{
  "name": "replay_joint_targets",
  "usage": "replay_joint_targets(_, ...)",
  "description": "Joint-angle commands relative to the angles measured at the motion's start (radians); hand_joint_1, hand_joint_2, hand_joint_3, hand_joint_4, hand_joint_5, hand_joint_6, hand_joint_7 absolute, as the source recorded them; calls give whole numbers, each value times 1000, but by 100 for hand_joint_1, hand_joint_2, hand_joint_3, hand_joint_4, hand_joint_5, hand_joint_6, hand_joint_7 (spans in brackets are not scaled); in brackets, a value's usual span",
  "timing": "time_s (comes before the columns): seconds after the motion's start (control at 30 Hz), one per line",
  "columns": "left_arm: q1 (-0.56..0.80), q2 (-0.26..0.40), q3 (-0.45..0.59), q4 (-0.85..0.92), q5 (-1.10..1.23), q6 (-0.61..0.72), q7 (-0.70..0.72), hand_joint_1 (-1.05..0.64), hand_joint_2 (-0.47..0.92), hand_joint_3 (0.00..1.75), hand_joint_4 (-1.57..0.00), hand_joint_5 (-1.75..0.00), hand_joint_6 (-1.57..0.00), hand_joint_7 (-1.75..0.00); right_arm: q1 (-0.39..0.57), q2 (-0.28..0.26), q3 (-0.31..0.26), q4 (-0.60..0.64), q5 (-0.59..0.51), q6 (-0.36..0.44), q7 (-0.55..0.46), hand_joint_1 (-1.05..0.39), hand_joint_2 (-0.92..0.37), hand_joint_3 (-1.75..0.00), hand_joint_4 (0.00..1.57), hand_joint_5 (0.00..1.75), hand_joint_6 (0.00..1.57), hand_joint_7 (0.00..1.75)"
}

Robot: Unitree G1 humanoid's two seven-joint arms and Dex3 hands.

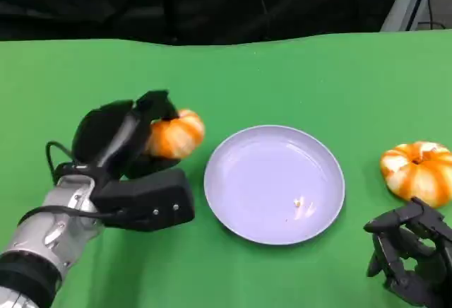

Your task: Grasp the bread from the table and place it into the plate.

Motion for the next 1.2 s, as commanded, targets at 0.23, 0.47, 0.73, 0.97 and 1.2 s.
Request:
replay_joint_targets(0.23, 19, -18, 9, -269, 12, 55, -65, -10, 73, 73, -69, -175, -63, -175, 9, -20, -14, -12, 20, 6, 8, -16, -78, -74, 83, 165, 79, 138)
replay_joint_targets(0.47, 6, -62, -63, -295, 82, 31, -70, -7, 64, 79, -68, -175, -59, -175, 3, -20, -20, 5, 27, -13, 18, -16, -79, -73, 83, 165, 79, 137)
replay_joint_targets(0.73, -3, -130, -141, -217, 160, 18, -32, -9, 88, 27, -65, -175, -61, -167, 15, -17, -15, -20, 9, 0, -1, -16, -81, -68, 83, 164, 79, 138)
replay_joint_targets(0.97, -17, -167, -195, -120, 215, 24, 2, -10, 90, 25, -63, -175, -57, -168, 9, -14, -9, -21, 14, -4, 3, -15, -81, -68, 84, 162, 80, 137)
replay_joint_targets(1.2, -47, -169, -228, -46, 242, -15, 50, -11, 91, 22, -60, -175, -55, -166, 9, -16, -10, -15, 15, -11, 6, -16, -81, -69, 84, 162, 80, 136)
